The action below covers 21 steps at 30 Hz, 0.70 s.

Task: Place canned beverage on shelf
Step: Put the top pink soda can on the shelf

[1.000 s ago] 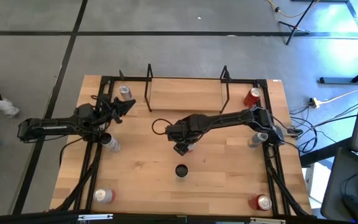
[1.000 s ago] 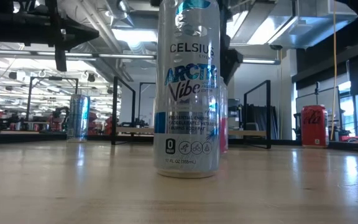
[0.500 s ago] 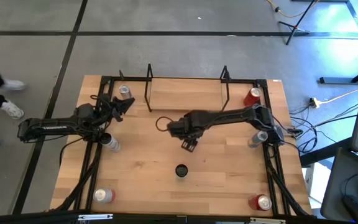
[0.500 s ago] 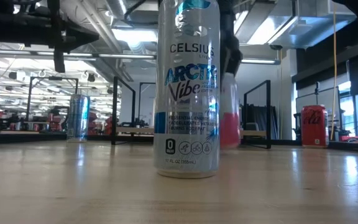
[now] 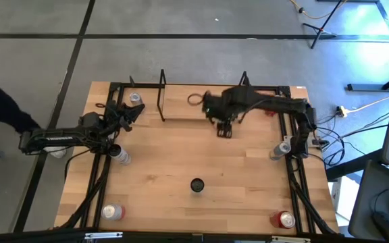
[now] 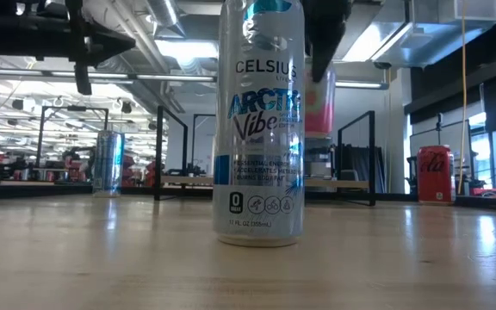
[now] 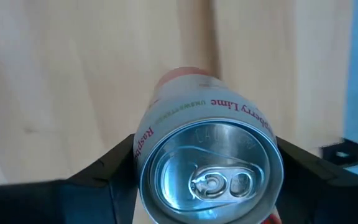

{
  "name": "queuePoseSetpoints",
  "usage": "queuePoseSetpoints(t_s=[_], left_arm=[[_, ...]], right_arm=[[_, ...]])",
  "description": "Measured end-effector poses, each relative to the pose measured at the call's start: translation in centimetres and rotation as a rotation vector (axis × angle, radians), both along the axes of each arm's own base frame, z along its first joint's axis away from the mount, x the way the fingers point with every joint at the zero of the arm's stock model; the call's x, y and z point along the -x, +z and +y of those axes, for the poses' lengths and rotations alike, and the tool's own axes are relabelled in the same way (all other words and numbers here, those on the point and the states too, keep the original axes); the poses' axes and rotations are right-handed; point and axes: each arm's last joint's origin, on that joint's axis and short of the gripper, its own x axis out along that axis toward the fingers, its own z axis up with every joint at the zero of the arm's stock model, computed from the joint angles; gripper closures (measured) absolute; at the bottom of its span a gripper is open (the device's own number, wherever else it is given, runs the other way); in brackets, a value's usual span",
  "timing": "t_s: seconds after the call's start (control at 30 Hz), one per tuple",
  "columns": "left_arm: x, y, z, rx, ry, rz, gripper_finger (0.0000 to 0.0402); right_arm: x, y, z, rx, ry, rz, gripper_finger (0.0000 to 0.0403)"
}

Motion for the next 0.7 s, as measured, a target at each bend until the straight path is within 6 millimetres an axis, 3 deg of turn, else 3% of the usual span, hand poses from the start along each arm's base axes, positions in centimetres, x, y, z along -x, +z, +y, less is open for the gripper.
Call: queuePoseSetpoints(t_s=[0.23, 0.47, 0.7], left_arm=[[-0.5, 0.7, 0.2, -0.001, 0.053, 0.052, 0.0385], [-2.9, 3.5, 0.5, -0.076, 0.032, 0.146, 0.0385], [-5.8, 5.5, 0.8, -0.136, -0.04, 0.272, 0.0385]], right_arm=[[2.2, 1.5, -6.8, 0.018, 0.011, -0.072, 0.0145], [4.4, 1.0, -13.1, -0.064, -0.093, -0.163, 0.0145], [6.5, -1.2, -16.3, -0.098, -0.203, -0.122, 0.0144]])
